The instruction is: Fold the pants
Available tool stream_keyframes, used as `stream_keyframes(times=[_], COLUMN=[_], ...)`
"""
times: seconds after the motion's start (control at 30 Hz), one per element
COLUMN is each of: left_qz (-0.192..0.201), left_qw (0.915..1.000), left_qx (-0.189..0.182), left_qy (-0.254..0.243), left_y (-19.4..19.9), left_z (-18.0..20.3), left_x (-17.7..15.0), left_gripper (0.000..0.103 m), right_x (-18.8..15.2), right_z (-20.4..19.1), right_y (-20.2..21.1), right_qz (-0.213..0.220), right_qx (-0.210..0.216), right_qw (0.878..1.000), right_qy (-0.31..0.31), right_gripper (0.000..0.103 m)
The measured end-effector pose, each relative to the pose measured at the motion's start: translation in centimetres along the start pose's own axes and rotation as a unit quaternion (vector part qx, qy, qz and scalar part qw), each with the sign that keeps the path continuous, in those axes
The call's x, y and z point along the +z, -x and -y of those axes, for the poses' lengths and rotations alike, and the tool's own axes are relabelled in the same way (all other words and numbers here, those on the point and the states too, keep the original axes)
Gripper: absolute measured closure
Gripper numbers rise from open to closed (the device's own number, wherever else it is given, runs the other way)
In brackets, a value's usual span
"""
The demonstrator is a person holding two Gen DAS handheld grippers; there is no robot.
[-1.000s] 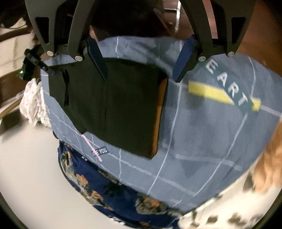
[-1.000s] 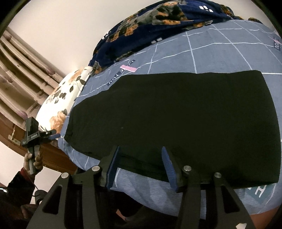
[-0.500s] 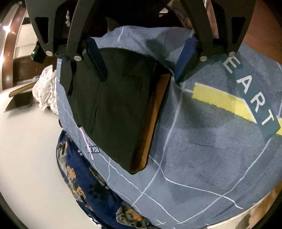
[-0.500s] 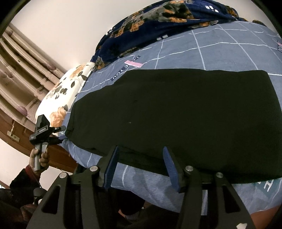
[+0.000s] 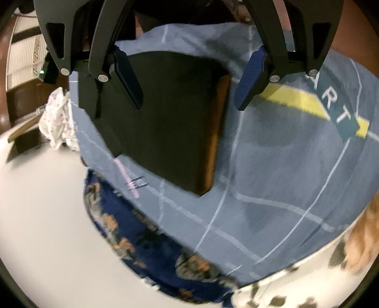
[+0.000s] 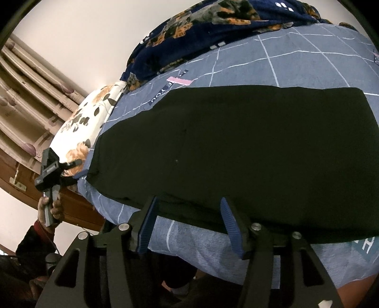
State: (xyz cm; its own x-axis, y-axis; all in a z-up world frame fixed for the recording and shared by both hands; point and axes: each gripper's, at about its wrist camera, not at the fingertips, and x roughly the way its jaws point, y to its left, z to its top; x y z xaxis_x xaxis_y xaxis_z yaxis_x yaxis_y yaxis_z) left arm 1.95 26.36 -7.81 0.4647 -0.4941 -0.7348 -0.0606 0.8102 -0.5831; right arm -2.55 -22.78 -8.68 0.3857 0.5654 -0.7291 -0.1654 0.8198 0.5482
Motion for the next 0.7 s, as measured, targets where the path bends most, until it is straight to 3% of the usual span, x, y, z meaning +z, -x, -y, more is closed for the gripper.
stream_keyframes(times=[0.23,0.4,0.43,0.5,0.6,0.7], left_qz=[-0.072,-0.074,-0.076,-0.086,-0.1,-0.099], left_qw=[0.9969,0.997,0.9964,0.9907,0.9744,0.9692], left_qx=[0.033,-0.003,-0.015,-0.073,-0.153,-0.177], left_qy=[0.0,0.023,0.033,0.075,0.13,0.139], left_y=[-3.6,-3.6,-3.6,-3.6,-4.1,-4.5], left_z=[-0.6,-1.4,-1.6,-2.6,-3.5,-3.4], left_x=[-0.6,-1.9,-2.0,-2.2,-2.7,-3.0], left_gripper=[0.025,0.025,0.025,0.024,0.024,0.024], right_x=[-0.1,0.0,0.0,0.0,0.0,0.0], right_z=[0.1,0.3,0.4,0.5,0.5,0.6], right_y=[-0.1,-0.1,-0.2,-0.3,-0.3,-0.3], right_qz=[0.0,0.001,0.001,0.001,0.003,0.004], right_qx=[0.003,0.006,0.008,0.011,0.011,0.013], right_qw=[1.0,1.0,1.0,1.0,1.0,0.999], right_qy=[-0.011,-0.018,-0.021,-0.026,-0.027,-0.032], right_gripper=[0.047,0.045,0.044,0.044,0.043,0.04])
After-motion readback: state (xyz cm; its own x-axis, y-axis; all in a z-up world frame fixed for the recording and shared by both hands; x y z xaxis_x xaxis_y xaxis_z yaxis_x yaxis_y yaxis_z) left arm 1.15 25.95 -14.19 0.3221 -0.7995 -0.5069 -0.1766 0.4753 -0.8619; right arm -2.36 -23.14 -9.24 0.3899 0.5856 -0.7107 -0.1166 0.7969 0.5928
